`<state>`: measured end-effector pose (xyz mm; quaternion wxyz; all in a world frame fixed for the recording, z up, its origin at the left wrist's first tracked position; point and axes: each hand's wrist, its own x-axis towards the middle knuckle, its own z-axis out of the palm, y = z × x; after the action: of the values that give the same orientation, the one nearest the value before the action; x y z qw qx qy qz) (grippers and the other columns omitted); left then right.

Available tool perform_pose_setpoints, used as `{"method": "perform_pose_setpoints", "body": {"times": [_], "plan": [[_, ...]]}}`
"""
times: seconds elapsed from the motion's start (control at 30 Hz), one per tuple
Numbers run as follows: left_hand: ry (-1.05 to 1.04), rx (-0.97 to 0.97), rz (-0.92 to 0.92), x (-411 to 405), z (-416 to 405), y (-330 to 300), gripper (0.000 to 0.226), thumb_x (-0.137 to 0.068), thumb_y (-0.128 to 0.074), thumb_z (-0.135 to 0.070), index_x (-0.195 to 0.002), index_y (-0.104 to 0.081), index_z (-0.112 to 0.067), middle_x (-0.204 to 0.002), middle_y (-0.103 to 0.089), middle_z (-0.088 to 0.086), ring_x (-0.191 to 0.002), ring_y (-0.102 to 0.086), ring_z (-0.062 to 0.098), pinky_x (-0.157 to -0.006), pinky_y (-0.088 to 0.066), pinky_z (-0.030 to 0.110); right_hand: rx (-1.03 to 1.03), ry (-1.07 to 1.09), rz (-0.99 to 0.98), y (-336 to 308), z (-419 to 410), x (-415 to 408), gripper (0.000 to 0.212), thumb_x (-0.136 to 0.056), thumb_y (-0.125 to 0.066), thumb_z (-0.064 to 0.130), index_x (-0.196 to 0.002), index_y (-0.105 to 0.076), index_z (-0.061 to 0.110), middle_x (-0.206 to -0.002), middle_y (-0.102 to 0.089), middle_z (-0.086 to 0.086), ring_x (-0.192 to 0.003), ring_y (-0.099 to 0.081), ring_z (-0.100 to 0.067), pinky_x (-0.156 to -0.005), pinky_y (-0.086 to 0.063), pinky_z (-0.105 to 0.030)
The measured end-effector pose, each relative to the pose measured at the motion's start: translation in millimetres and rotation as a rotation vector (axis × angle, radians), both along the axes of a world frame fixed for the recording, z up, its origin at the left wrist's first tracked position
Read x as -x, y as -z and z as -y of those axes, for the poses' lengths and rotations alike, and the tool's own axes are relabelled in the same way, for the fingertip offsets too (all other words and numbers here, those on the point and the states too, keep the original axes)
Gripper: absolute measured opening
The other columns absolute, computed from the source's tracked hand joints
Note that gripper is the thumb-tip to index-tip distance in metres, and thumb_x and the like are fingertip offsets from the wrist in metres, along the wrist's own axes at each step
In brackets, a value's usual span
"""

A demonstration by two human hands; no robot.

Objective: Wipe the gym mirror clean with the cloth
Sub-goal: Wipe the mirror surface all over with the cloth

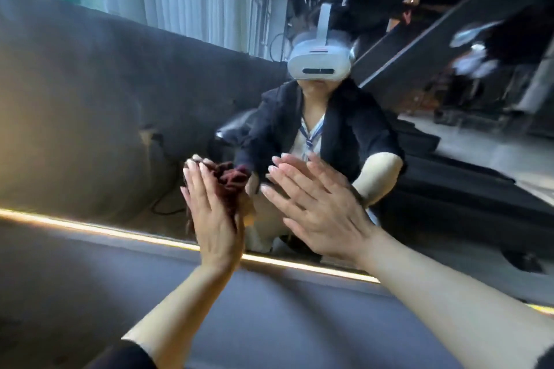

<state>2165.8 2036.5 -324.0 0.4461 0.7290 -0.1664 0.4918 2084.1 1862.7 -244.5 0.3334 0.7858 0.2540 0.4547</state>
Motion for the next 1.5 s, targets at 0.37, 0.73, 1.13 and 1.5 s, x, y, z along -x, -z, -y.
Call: {"method": "perform_pose_setpoints", "body": {"times": [0.37,0.73,1.13,1.5], "plan": [[0.115,-0.836,0.458,53,85,13,0.086,-0.091,-0.063,-0.017,-0.157,-0.011,-0.003,-0.167,0.004,0.010,-0.154,-0.004,0.024,-0.126,-0.006,0.040,-0.273,0.184,0.192,-42,120,99,0.055,-0.103,-0.041,0.027,-0.153,-0.033,0.004,-0.159,-0.030,-0.020,-0.149,-0.026,-0.032,-0.122,-0.021,-0.052],[0.009,-0.346,0.407,70,152,-130,0.063,-0.100,-0.056,-0.012,-0.152,-0.025,0.005,-0.161,-0.017,0.019,-0.152,-0.016,0.031,-0.125,-0.016,0.044,-0.354,0.037,0.368,-118,149,94,0.055,-0.106,-0.039,0.027,-0.151,-0.034,-0.003,-0.158,-0.031,-0.022,-0.149,-0.027,-0.034,-0.125,-0.015,-0.048],[-0.006,-0.336,0.409,89,203,-280,0.061,-0.104,-0.037,-0.028,-0.154,-0.024,0.005,-0.162,-0.019,0.022,-0.153,-0.014,0.030,-0.126,-0.005,0.036,-0.506,-0.090,0.342,-172,183,95,0.058,-0.107,-0.033,0.031,-0.147,-0.037,-0.010,-0.155,-0.036,-0.028,-0.147,-0.030,-0.039,-0.122,-0.023,-0.050],[0.398,-0.069,0.270,116,153,-161,0.030,-0.101,-0.050,-0.017,-0.131,-0.055,-0.019,-0.129,-0.061,0.001,-0.117,-0.058,0.007,-0.101,-0.040,0.013,-0.519,-0.415,0.032,-95,117,90,0.047,-0.107,-0.036,0.032,-0.145,-0.043,0.005,-0.151,-0.045,-0.021,-0.145,-0.037,-0.031,-0.109,-0.039,-0.058]]}}
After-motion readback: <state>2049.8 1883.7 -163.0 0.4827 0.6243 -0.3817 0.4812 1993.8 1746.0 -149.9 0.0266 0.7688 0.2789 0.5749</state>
